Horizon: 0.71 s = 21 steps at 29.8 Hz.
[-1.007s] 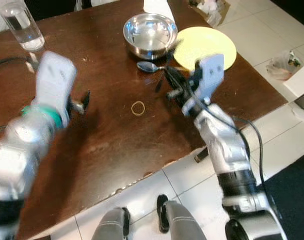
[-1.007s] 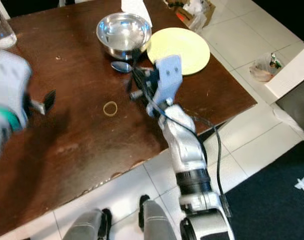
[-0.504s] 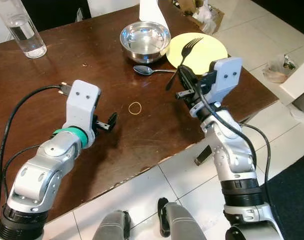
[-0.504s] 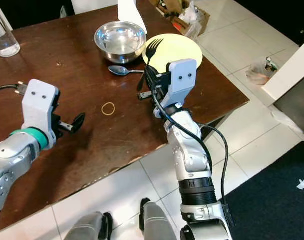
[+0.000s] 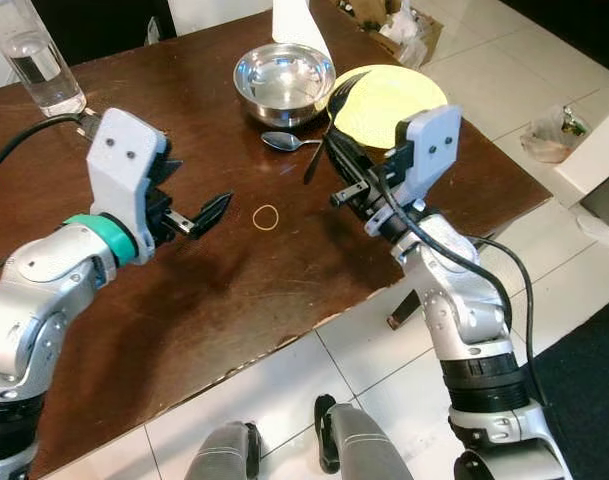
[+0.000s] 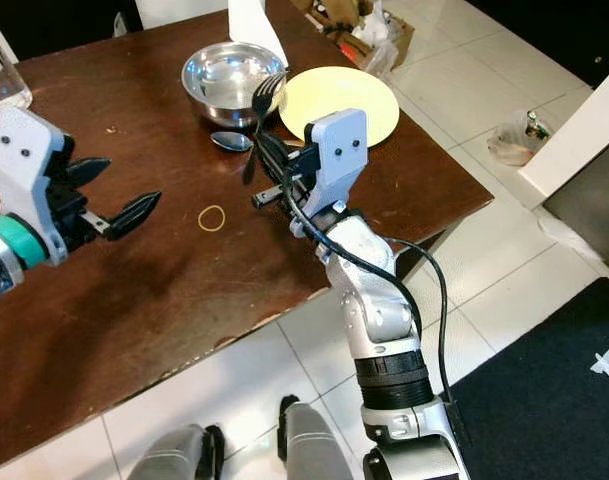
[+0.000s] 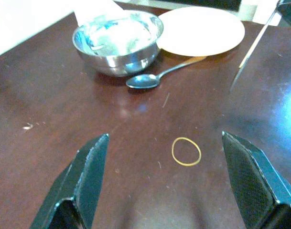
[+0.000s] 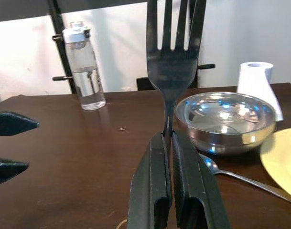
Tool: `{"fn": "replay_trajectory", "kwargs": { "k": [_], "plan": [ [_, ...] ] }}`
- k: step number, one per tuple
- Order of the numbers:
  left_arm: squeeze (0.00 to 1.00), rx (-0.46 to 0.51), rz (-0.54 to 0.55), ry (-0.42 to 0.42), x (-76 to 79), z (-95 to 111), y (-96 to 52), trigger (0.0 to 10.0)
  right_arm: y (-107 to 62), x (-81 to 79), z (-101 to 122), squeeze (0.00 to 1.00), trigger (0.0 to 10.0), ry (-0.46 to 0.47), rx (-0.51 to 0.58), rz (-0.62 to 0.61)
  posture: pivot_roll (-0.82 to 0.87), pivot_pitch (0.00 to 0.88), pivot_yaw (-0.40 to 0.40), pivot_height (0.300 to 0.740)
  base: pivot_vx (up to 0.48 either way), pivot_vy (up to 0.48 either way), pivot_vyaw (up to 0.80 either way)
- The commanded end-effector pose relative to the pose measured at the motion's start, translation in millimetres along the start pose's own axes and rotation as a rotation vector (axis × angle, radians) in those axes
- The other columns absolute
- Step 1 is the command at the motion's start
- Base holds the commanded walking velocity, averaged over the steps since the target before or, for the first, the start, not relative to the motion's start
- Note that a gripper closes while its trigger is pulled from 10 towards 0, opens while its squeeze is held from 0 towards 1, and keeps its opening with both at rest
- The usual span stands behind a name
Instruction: Setting the table
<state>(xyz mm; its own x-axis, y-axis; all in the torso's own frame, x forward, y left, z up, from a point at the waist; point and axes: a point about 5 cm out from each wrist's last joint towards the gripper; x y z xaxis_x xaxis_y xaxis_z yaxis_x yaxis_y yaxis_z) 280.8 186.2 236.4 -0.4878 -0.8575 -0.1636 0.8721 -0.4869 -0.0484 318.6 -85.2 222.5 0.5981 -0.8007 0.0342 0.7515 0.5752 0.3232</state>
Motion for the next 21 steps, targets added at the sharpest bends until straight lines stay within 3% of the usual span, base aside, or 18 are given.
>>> {"fn": "replay_trajectory", "kwargs": {
  "k": [1,8,9,14,15,21],
  "plan": [
    [1.00,0.015,-0.026,-0.048,-1.4,0,-1.6,10.0,-0.3,-5.0,1,0.00,10.0,0.010,0.004,0.021,-0.03,0.107,0.051,0.740,0.000,0.000,0.00],
    [1.00,0.097,-0.073,-0.082,-6.3,14,-4.3,10.0,-1.0,-9.4,0,0.00,10.0,0.023,0.001,0.033,-0.03,0.111,0.049,0.740,0.000,0.000,0.00],
    [0.00,0.127,-0.082,-0.086,-9.0,21,-5.2,10.0,-0.9,-10.5,0,0.00,10.0,0.028,0.002,0.038,-0.03,0.111,0.048,0.740,0.000,0.000,0.00],
    [0.00,0.158,-0.122,-0.051,-11.8,33,-9.0,9.8,0.6,-12.3,1,0.00,10.0,0.034,0.004,0.047,-0.03,0.112,0.045,0.740,0.000,0.000,0.00],
    [0.00,0.160,-0.127,-0.053,-12.0,34,-9.7,0.4,1.0,-12.5,1,0.00,10.0,0.035,0.005,0.047,-0.03,0.111,0.043,0.740,0.000,0.000,0.00],
    [0.00,0.181,-0.146,-0.056,-11.7,38,-11.4,0.0,1.5,-12.7,2,0.00,10.0,0.037,0.005,0.049,-0.03,0.111,0.041,0.740,0.000,0.000,0.00]
  ]
}}
Point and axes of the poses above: a point about 5 cm out from each wrist's last joint towards the gripper, its own y axis pointing out of the wrist towards the gripper, its own z axis along the axis of the wrist's last joint, x = y × z
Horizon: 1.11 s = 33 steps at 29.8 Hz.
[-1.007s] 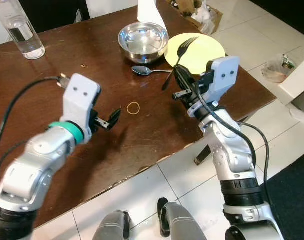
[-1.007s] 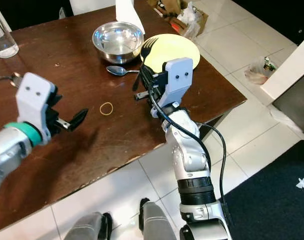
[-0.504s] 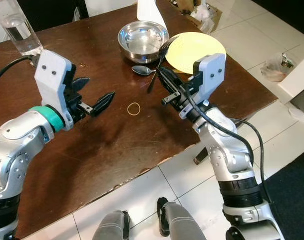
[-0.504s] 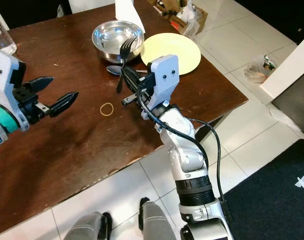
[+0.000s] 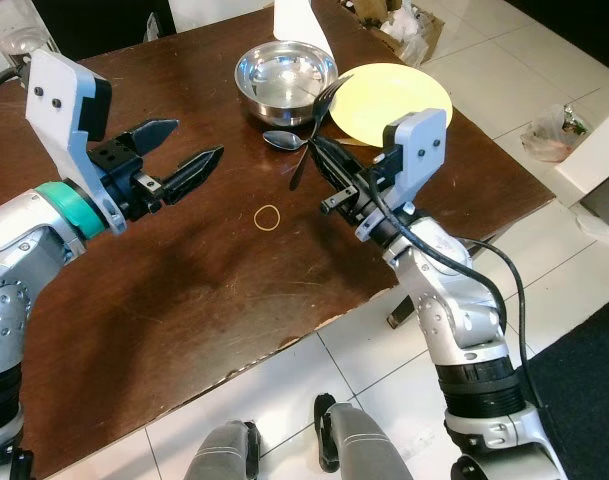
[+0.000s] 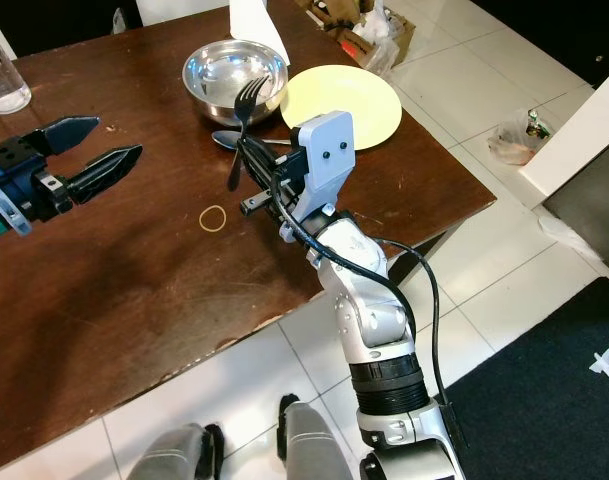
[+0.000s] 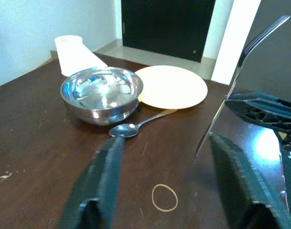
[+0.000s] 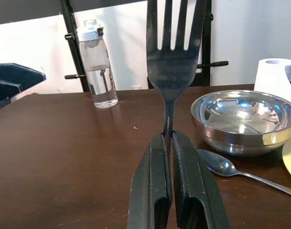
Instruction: Setting the table
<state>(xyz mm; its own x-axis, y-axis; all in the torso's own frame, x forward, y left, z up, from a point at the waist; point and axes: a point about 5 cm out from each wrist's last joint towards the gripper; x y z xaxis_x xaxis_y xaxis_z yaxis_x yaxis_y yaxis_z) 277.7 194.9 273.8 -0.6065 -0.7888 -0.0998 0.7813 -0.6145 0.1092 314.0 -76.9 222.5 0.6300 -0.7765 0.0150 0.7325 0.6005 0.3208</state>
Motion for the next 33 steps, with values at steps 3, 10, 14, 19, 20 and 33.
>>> {"fn": "replay_trajectory", "kwargs": {
  "k": [3,10,14,19,20,33],
  "plan": [
    [0.00,0.008,-0.023,0.013,1.7,4,-2.3,0.0,0.5,-3.4,2,0.00,10.0,0.007,0.006,0.019,-0.03,0.110,0.040,0.740,0.000,0.000,0.00],
    [0.00,0.000,-0.037,0.011,1.5,4,-2.5,0.0,1.0,-3.6,2,0.00,10.0,0.010,0.007,0.024,-0.03,0.104,0.039,0.740,0.000,0.000,0.00],
    [0.00,-0.030,-0.082,0.014,4.9,0,-5.2,10.0,3.3,-6.0,7,0.00,10.0,0.055,0.032,0.062,-0.03,0.101,0.037,0.740,0.000,0.000,0.00],
    [1.00,-0.084,-0.200,0.027,17.3,-7,-7.6,10.0,5.5,-17.2,10,0.00,10.0,0.083,0.031,0.203,-0.02,0.093,0.033,0.740,0.000,0.000,0.00],
    [1.00,-0.102,-0.240,0.031,22.6,-11,-5.8,10.0,5.0,-21.0,8,0.00,10.0,0.078,0.016,0.236,-0.02,0.092,0.033,0.740,0.000,0.000,0.00],
    [0.00,-0.187,-0.254,0.163,34.5,-42,16.9,10.0,3.0,-35.9,-4,0.00,10.0,0.100,-0.047,0.297,-0.04,0.100,0.029,0.740,0.000,0.000,0.00]
  ]
}}
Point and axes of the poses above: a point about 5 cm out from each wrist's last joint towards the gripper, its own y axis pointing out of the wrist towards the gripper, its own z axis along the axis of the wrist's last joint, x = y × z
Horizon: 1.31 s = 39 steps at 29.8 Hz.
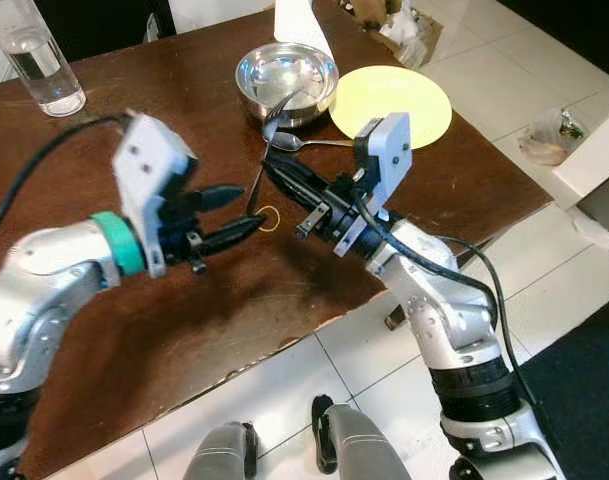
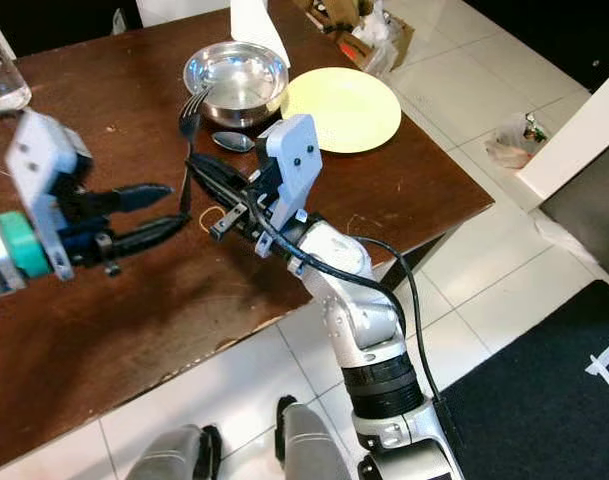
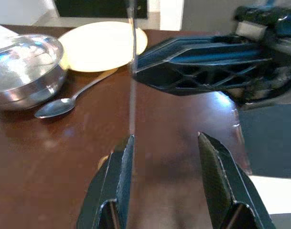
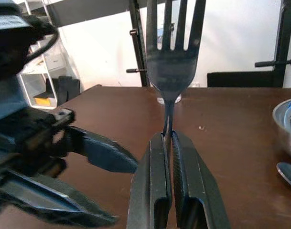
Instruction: Setting the table
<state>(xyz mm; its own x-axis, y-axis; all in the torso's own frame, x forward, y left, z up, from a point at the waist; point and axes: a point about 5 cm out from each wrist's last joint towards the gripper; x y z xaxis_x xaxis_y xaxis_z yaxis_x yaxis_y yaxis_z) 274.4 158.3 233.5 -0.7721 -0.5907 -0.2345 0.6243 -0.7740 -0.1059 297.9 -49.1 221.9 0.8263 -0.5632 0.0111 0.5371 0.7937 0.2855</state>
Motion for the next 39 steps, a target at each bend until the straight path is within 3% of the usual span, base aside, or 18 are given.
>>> {"fn": "replay_trajectory", "kwargs": {
  "k": [1,11,12,13,14,15,16,27,39],
  "plan": [
    [0.00,-0.024,0.031,0.038,-2.4,-6,4.4,10.0,-1.6,-4.1,-6,0.00,10.0,0.009,-0.031,0.018,-0.04,0.103,0.028,0.740,0.000,0.000,0.00],
    [0.00,-0.023,0.108,0.038,-9.1,-16,13.6,10.0,-8.8,-12.2,-11,0.00,10.0,0.027,-0.070,0.058,-0.05,0.110,0.029,0.740,0.000,0.000,0.00],
    [0.00,-0.019,0.116,0.036,-10.1,-17,15.8,7.6,-9.4,-15.3,-11,0.00,10.0,0.033,-0.073,0.079,-0.05,0.114,0.027,0.740,0.000,0.000,0.00],
    [0.00,-0.019,0.116,0.036,-10.1,-17,15.8,7.6,-9.4,-15.3,-11,0.00,10.0,0.033,-0.073,0.079,-0.05,0.114,0.027,0.740,0.000,0.000,0.00],
    [0.00,-0.015,0.120,0.033,-10.6,-18,17.9,4.0,-9.7,-18.4,-10,0.00,10.0,0.038,-0.076,0.099,-0.06,0.116,0.028,0.740,0.000,0.000,0.00],
    [0.00,-0.015,0.120,0.033,-10.6,-18,17.9,4.0,-9.7,-18.4,-10,0.00,10.0,0.038,-0.076,0.099,-0.06,0.116,0.028,0.740,0.000,0.000,0.00],
    [0.00,-0.012,0.123,0.027,-11.0,-19,19.8,0.0,-9.9,-20.8,-10,0.00,10.0,0.042,-0.079,0.113,-0.06,0.117,0.028,0.740,0.000,0.000,0.00],
    [0.00,0.001,0.120,0.015,-9.6,-25,22.4,0.0,-9.3,-24.9,-8,0.00,10.0,0.058,-0.079,0.144,-0.06,0.125,0.027,0.740,0.000,0.000,0.00],
    [0.00,0.029,0.139,0.011,-11.2,-25,19.1,0.0,-17.2,-25.6,-34,0.00,10.0,-0.027,-0.223,0.127,-0.06,0.129,0.035,0.740,0.000,0.000,0.00]
  ]
}}
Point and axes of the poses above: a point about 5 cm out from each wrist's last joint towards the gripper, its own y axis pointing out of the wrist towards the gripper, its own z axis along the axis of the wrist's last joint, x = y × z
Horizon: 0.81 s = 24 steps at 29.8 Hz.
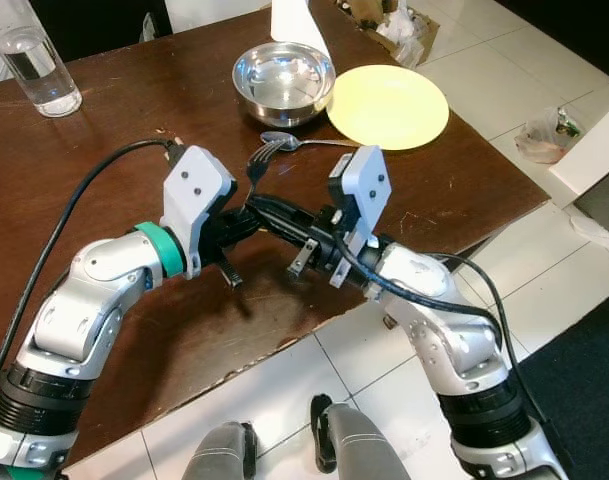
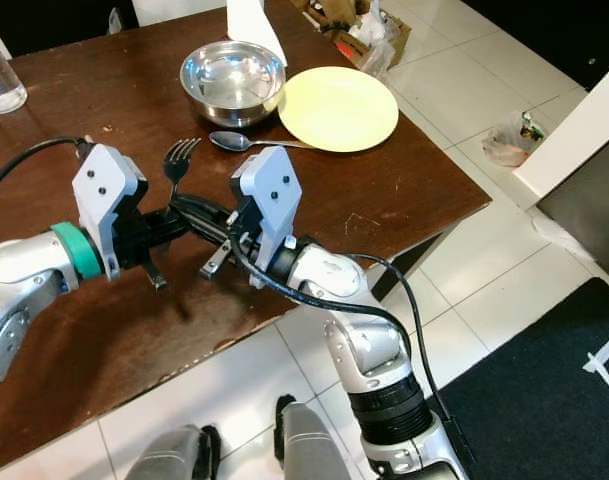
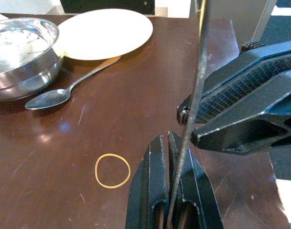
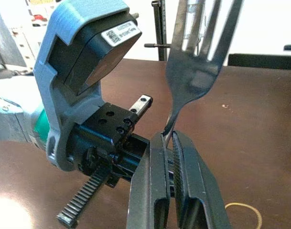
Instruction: Setting the table
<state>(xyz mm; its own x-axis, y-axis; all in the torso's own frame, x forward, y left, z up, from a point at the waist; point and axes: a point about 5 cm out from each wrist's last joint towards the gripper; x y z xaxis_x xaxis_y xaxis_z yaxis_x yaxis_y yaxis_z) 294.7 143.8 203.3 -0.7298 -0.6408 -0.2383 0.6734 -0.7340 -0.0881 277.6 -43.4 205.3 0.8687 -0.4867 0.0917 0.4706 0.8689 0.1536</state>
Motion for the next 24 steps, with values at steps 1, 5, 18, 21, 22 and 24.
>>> {"fn": "replay_trajectory", "kwargs": {
  "k": [1,5,18,21,22,24],
  "plan": [
    [0.00,0.028,0.078,0.011,-12.3,4,-8.2,0.0,-4.1,-5.6,-25,1.00,10.0,0.038,-0.108,0.010,-0.06,0.130,0.039,0.740,0.000,0.000,0.00],
    [0.00,0.034,0.094,0.000,-12.8,4,-10.1,0.0,-9.0,-1.5,-32,1.00,10.0,0.053,-0.134,-0.034,-0.05,0.133,0.050,0.740,0.000,0.000,0.00],
    [0.00,-0.051,0.379,-0.093,-30.2,-16,-26.8,10.0,-56.1,46.0,-64,0.00,10.0,-0.058,-0.237,-0.534,-0.04,0.130,0.080,0.740,0.000,0.000,0.00],
    [0.00,-0.058,0.409,-0.106,-29.3,-18,-29.6,10.0,-57.9,49.0,-65,0.00,10.0,-0.074,-0.236,-0.603,-0.04,0.127,0.082,0.740,0.000,0.000,0.00],
    [0.00,-0.063,0.433,-0.133,-25.6,-20,-31.8,10.0,-58.3,50.3,-65,0.00,10.0,-0.046,-0.211,-0.681,-0.03,0.125,0.083,0.740,0.000,0.000,0.00],
    [0.00,-0.065,0.463,-0.168,-17.1,-23,-34.0,10.0,-58.2,48.8,-62,0.00,10.0,0.015,-0.160,-0.779,-0.04,0.117,0.080,0.740,0.000,0.000,0.00]
  ]
}}
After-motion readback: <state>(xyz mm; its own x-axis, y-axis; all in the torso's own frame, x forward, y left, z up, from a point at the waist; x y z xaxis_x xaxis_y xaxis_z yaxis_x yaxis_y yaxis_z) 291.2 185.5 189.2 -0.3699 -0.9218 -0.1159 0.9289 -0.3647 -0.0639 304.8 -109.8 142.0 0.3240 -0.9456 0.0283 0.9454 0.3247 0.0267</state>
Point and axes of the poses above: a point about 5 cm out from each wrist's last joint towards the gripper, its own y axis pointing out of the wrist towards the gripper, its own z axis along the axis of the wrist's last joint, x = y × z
